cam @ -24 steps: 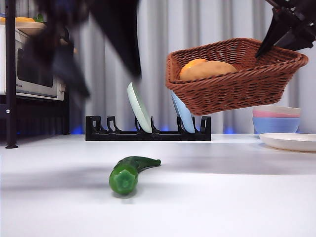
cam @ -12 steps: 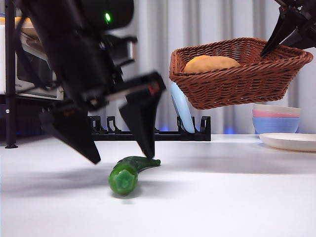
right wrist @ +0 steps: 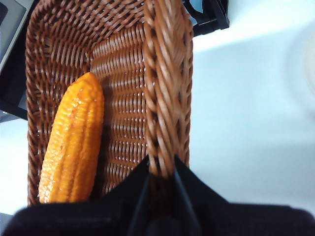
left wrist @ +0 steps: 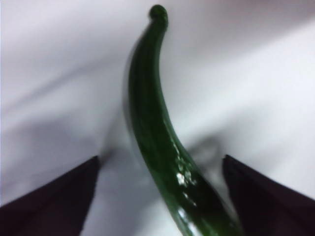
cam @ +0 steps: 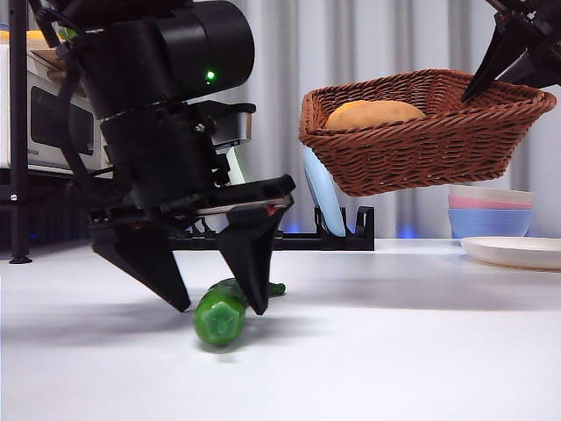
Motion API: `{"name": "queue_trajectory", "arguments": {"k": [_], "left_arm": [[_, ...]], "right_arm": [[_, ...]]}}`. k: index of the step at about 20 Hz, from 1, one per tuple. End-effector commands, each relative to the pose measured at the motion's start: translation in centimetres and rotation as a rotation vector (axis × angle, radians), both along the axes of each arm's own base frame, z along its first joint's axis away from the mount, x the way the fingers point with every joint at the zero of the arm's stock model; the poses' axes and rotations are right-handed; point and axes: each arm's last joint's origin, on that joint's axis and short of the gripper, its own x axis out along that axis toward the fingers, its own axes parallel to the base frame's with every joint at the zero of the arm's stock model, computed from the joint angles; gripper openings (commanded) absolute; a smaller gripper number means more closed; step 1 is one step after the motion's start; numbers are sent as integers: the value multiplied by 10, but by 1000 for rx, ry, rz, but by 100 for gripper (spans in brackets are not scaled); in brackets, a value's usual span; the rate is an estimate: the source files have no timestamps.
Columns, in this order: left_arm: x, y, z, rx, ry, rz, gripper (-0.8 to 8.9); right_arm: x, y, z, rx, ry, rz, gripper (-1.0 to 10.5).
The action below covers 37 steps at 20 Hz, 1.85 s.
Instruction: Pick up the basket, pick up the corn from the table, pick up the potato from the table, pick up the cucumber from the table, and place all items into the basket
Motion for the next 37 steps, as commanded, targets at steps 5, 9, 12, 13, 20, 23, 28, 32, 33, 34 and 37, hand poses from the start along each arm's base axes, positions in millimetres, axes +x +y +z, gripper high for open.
{"name": "queue_trajectory", "arguments": {"k": [5,9,12,13,20,23,28,32,33,34,37], "left_arm": [[-5,-2,-15,46,66,-93,-8],[-13,-2,-5,-6,141,-253,-8],[-25,-1,16,-64,198,-388,-8],[-30,-1,25,-89,211,-432,-8],[-70,7,118,-374,153,-724,-8],[-77,10,161,-476,-37,-740,-8],[-65,5,207,-615,-346,-484,-8],[-49,-5,217,-676,-512,-283,-8],[-45,-8,216,-685,-529,-256,-8],[-41,-11,215,-695,-547,-223,-8],[-28,-19,207,-685,-565,-140,-8]], "right_arm": [[1,0,3,20,-9,1,-17],[1,0,2,19,-4,2,-17],[0,0,1,9,1,8,-17],[0,0,1,5,3,10,-17],[-1,1,0,1,11,16,-17],[-1,3,0,1,15,24,-17],[-2,12,-1,1,20,54,-17],[-4,24,-1,0,26,95,-17],[-5,26,-1,0,25,104,-17],[-5,29,-1,-1,25,114,-17],[-7,38,-1,-1,25,144,-17]]}}
